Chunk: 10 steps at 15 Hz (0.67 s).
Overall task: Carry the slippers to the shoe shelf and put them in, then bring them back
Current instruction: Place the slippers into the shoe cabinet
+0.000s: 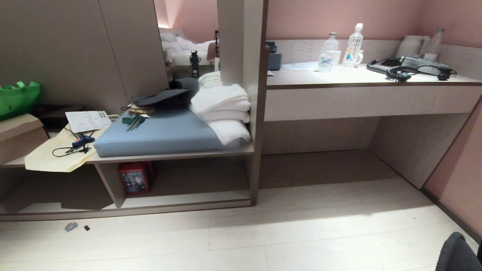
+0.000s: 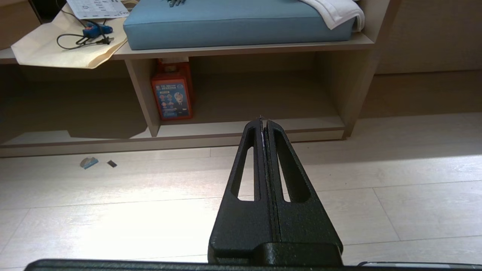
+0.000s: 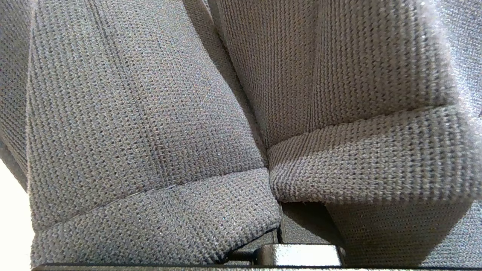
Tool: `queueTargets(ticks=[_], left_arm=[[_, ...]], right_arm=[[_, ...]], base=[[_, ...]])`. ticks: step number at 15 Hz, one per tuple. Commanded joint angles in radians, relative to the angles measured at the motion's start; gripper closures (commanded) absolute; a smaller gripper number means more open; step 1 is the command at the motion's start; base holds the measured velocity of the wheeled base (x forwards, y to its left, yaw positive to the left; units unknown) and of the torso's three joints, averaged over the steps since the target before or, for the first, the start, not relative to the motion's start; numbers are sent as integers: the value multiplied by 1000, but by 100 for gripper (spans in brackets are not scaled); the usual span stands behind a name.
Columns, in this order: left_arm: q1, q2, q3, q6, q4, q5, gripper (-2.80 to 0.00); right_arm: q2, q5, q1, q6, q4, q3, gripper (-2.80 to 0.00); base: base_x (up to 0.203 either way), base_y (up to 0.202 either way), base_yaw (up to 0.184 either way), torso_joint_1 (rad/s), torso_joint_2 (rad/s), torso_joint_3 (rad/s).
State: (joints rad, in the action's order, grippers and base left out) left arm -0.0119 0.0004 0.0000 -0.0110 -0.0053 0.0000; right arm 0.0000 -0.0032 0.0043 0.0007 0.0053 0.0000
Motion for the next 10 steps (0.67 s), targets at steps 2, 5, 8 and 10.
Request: queueTargets(ticks=[2, 5, 8, 10], left_arm=[[0, 1, 0, -1, 0, 0, 0], [0, 0, 0, -1, 0, 0, 0], [0, 0, 0, -1, 0, 0, 0], [0, 0, 0, -1, -1, 0, 0]], right_arm=[[2, 4, 0, -19, 1, 0, 0], [2, 6, 0, -39, 1, 0, 0], [2, 8, 0, -37, 1, 0, 0], [2, 8, 0, -37, 1, 0, 0]], base=[[0, 0, 0, 0, 0, 0], [0, 0, 0, 0, 0, 0], [0, 0, 0, 0, 0, 0], [4, -5, 75, -2, 5, 1]])
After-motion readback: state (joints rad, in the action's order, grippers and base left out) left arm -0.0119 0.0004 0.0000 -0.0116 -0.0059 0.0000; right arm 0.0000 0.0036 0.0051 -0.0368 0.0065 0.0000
